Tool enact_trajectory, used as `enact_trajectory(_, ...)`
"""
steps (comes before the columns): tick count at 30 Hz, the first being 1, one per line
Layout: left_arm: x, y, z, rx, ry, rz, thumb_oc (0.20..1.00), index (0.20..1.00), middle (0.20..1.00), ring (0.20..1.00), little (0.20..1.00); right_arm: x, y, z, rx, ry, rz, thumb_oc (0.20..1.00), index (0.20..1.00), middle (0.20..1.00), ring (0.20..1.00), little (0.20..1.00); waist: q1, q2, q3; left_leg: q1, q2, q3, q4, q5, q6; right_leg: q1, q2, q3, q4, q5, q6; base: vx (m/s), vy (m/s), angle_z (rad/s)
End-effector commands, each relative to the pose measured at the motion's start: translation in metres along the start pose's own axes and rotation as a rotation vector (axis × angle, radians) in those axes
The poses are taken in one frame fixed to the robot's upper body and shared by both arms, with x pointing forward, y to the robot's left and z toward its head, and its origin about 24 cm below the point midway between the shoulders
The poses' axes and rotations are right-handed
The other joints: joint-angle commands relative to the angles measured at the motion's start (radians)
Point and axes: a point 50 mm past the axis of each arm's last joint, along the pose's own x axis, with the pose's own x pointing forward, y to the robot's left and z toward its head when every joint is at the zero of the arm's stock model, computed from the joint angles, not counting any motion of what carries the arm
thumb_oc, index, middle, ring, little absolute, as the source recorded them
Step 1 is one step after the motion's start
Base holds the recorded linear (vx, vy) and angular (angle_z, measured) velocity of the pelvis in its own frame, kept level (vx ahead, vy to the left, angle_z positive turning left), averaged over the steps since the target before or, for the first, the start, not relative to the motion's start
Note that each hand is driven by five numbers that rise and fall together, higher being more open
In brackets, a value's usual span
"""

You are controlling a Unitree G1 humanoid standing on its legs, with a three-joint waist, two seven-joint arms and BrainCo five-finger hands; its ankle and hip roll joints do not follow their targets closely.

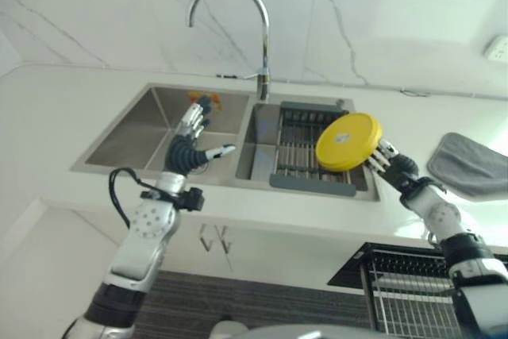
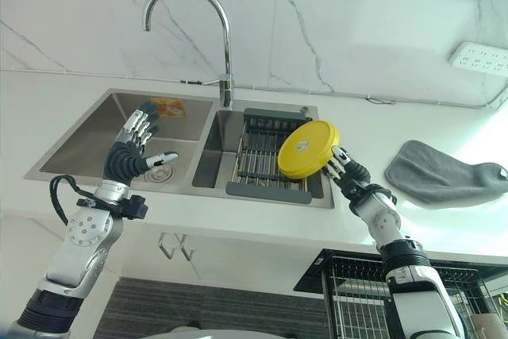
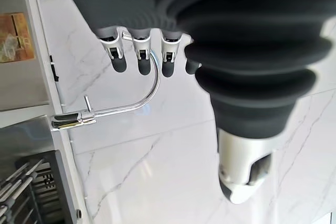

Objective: Place the dishes in the dishwasher.

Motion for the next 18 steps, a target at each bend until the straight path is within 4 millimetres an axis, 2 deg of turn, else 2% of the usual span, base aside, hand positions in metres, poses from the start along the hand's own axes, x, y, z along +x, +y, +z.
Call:
enact_trajectory(1, 0.013, 0.006, 0.020, 0.035, -0.103, -0.025, 1.000, 1.000, 1.000, 1.000, 1.000, 0.009, 0.018, 0.043, -0.015, -0.109, 0.061, 1.000, 1.000, 1.000, 1.000, 1.000, 0.031, -0.012, 0.000, 0.038, -0.066, 0.040, 0.005, -0.091, 0.046, 0.053, -0.001, 0.006, 0.008, -0.100, -0.001, 0.00, -0.006, 0.04)
enact_trajectory(18, 0.014, 0.007, 0.018, 0.041, -0.086, -0.029, 1.000, 1.000, 1.000, 1.000, 1.000, 0.011, 0.004, 0.042, -0.026, -0.077, -0.011, 1.000, 1.000, 1.000, 1.000, 1.000, 0.045, -0.009, 0.000, 0.039, -0.071, 0.033, 0.005, -0.092, 0.046, 0.061, -0.003, -0.007, 0.008, -0.102, 0.001, 0.00, 0.000, 0.04)
